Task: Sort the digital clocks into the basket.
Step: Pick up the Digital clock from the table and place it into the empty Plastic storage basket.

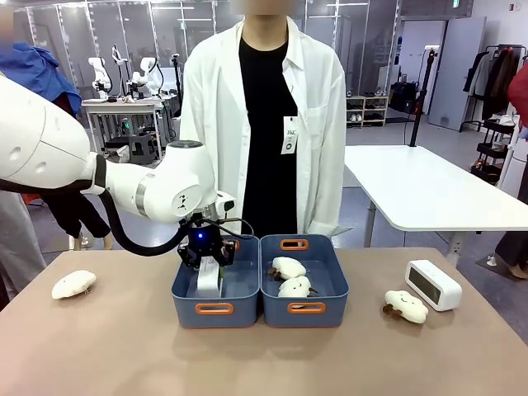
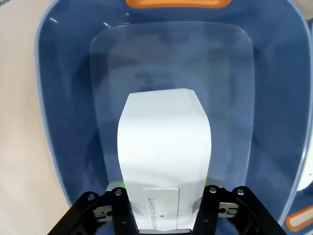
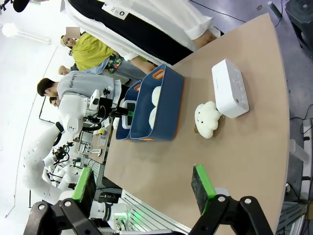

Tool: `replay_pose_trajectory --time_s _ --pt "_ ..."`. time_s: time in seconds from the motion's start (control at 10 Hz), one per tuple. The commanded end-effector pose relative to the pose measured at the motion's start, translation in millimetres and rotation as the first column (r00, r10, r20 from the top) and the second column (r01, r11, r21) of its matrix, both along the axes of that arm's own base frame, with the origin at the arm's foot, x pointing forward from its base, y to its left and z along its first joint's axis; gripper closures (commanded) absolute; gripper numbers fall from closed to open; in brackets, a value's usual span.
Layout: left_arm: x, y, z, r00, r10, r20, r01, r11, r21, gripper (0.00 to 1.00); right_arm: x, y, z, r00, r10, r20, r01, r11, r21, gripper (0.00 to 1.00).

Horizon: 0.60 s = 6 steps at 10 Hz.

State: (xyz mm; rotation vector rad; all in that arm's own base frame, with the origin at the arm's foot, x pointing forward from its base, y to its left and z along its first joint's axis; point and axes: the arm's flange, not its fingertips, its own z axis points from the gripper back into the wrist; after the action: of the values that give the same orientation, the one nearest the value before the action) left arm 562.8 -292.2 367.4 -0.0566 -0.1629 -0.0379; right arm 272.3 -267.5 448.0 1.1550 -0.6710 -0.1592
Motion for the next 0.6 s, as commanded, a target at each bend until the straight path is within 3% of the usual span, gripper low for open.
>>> replay_pose_trajectory --time_s 0.0,0.1,0.2,0.3,0.5 --pt "-1.9 -0.3 6.5 1.0 0.013 0.027 -0.014 1.0 0.028 0.5 -1.6 0.1 2.8 1.0 -0.003 0.024 0.002 1.0 0.006 0.0" --pt "-2.5 -1.2 10.0 0.999 0.013 0.029 -0.014 0.999 0.04 0.28 -1.6 0.1 2.8 1.0 -0.003 0.024 0.002 1.0 0.006 0.0" --pt "-2.7 -0.2 12.6 0.999 0.013 0.033 -0.015 0.999 0.043 0.18 -1.6 0.1 2.8 1.0 -0.003 0.024 0.002 1.0 0.006 0.0" --pt "-1.9 0.7 15.4 0.999 0.017 0.032 -0.018 0.999 0.042 0.0 -1.6 0.1 2.8 1.0 -0.003 0.024 0.002 1.0 0.006 0.0" --pt "-2.8 3.5 23.4 0.999 0.022 0.037 -0.023 0.999 0.036 0.0 -1.6 0.1 2.8 1.0 -0.003 0.024 0.002 1.0 0.006 0.0"
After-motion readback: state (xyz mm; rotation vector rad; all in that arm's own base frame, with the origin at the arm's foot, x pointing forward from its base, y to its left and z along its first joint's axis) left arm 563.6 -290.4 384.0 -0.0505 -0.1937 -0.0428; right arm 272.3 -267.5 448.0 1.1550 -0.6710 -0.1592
